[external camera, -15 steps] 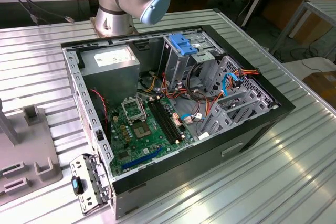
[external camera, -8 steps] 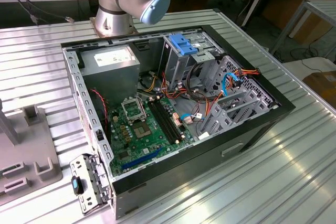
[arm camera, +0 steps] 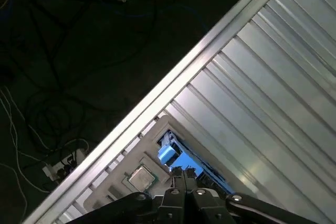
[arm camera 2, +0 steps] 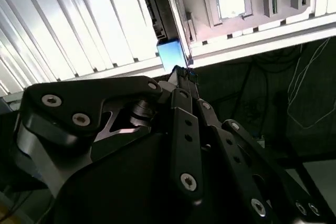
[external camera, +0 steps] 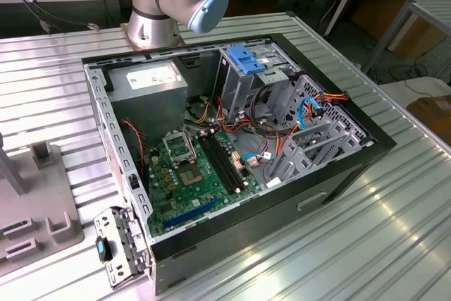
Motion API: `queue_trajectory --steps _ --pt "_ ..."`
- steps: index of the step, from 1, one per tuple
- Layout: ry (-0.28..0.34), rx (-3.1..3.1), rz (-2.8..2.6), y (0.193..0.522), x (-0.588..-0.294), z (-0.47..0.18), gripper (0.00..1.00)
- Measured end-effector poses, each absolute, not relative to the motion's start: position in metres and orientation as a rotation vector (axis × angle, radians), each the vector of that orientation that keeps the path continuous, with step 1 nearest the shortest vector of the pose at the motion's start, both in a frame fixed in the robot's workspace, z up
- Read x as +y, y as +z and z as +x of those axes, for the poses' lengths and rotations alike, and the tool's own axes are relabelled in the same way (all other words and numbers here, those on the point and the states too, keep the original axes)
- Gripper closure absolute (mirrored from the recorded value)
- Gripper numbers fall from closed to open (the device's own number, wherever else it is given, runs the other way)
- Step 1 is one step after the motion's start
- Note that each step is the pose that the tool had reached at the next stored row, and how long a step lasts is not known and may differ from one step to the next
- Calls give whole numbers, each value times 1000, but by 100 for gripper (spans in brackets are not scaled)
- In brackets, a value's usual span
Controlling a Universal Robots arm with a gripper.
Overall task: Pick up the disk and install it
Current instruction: 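Pick up the disk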
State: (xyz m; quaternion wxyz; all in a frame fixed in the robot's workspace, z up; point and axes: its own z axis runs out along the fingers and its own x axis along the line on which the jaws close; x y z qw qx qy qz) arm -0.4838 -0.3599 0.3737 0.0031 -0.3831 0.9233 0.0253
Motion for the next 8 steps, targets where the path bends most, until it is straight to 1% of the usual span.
queue_trajectory --steps 8 --pt "76 2705 -1587 371 -360 -484 89"
